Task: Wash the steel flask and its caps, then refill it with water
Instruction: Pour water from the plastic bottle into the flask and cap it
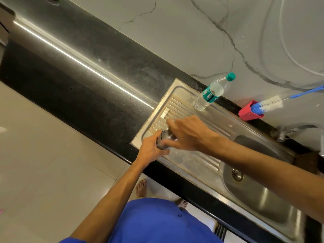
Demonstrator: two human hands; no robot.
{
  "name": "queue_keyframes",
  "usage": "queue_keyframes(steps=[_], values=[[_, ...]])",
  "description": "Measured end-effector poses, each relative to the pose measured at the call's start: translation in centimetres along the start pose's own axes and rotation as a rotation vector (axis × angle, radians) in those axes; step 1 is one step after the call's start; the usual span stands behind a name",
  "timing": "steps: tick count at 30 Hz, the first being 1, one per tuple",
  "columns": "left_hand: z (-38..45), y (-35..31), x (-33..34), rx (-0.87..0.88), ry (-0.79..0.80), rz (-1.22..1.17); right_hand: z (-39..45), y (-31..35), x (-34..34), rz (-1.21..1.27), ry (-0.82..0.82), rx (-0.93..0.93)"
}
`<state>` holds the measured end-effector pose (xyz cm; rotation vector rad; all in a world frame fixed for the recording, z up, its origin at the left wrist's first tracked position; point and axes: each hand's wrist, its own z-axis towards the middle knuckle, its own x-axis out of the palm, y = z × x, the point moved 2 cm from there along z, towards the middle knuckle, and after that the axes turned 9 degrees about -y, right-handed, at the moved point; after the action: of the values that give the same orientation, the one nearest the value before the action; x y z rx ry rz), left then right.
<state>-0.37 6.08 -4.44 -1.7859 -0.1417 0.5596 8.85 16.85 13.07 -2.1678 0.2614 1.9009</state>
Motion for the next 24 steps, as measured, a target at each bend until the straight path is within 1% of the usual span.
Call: queue_keyframes(steps=[1, 2, 3, 4, 5, 6, 7, 8, 10, 11, 14, 15, 16, 18, 19, 20, 21, 22, 23, 24], values=[[0.0, 0.1, 0.0, -0.003, -0.001, 0.003, 0.3, 0.0, 0.2, 0.032, -0.021, 0.139], [0.0, 0.0, -0.1, -0.004, -0.003, 0.004, 0.3, -0.2, 0.5, 0.085, -0.013, 0.208], [0.1, -0.2, -0.1, -0.001, -0.002, -0.009, 0.4, -0.2, 0.5, 0.117, 0.04, 0.187], [0.1, -0.1, -0.1, 0.005, 0.002, -0.028, 0.6, 0.0, 0.4, 0.145, 0.077, 0.102], [0.1, 0.0, 0.0, 0.008, 0.002, -0.036, 0.4, 0.4, 0.5, 0.126, 0.093, 0.001], [0.1, 0.0, 0.0, 0.004, 0.002, -0.034, 0.0, 0.8, 0.5, 0.054, 0.094, -0.052], [0.1, 0.0, 0.1, 0.005, 0.006, -0.025, 0.1, 0.8, 0.3, -0.035, 0.072, -0.039], [0.2, 0.2, 0.2, 0.006, 0.009, -0.011, 0.2, 0.7, 0.0, -0.099, 0.033, 0.016], [0.4, 0.3, 0.4, 0.019, 0.024, 0.006, 0.1, 0.1, -0.2, -0.127, -0.013, 0.065], [0.5, 0.4, 0.4, 0.022, 0.022, 0.006, -0.1, -0.5, 0.2, -0.096, -0.007, 0.021], [0.4, 0.7, 0.5, -0.029, -0.008, -0.005, -1.1, -0.9, 1.5, 0.019, 0.101, -0.236], [0.4, 0.7, 0.6, -0.035, -0.009, 0.002, -1.1, -0.9, 1.6, 0.018, 0.078, -0.318], [0.5, 0.8, 0.8, -0.04, -0.002, 0.005, -1.0, -1.0, 1.9, -0.002, 0.019, -0.386], [0.6, 0.8, 1.0, -0.05, 0.015, 0.015, -0.3, -1.1, 2.8, -0.144, -0.007, -0.509], [0.6, 0.8, 1.1, -0.048, 0.012, 0.025, -0.1, -1.2, 3.4, -0.276, -0.061, -0.56], [0.6, 0.9, 1.3, -0.036, -0.003, 0.028, 0.0, -0.9, 4.3, -0.351, -0.142, -0.559], [0.5, 1.1, 1.4, -0.019, -0.021, 0.026, 0.1, -0.3, 4.9, -0.333, -0.193, -0.444], [0.3, 1.0, 1.4, -0.006, -0.032, 0.027, -0.1, 0.8, 5.3, -0.236, -0.231, -0.229], [0.3, 0.8, 1.5, 0.002, -0.032, 0.039, -0.1, 1.6, 5.3, -0.161, -0.306, -0.002], [0.4, 0.8, 1.5, 0.003, -0.024, 0.053, -0.1, 2.3, 5.5, -0.13, -0.356, 0.183]])
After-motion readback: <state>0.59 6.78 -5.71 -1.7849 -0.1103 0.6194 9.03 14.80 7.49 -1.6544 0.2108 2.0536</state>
